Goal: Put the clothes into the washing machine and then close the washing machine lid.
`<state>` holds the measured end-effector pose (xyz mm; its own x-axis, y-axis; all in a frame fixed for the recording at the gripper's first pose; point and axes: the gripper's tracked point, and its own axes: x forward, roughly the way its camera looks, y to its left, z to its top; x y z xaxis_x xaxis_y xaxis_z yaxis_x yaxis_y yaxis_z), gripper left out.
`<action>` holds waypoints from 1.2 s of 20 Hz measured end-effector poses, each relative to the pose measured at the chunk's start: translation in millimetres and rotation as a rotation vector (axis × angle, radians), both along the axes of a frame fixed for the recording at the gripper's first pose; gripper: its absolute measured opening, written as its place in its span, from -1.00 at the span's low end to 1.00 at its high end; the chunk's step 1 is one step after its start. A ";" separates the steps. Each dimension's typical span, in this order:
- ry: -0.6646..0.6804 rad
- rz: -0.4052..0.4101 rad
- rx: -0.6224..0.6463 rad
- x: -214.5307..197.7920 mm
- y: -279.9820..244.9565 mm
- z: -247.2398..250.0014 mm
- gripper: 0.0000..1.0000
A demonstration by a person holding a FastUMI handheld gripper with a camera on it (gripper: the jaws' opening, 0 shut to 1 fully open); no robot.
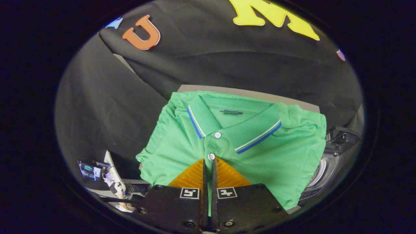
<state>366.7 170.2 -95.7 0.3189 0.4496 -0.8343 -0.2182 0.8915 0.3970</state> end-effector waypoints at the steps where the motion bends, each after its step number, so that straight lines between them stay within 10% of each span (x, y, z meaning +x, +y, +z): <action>1: 0.005 0.011 0.020 -1.5 -2.4 3.0 -0.86; 11: -0.004 0.029 0.171 -11.7 -44.4 41.4 -0.86; 24: -0.122 -0.219 0.117 -36.7 -99.3 69.7 -0.86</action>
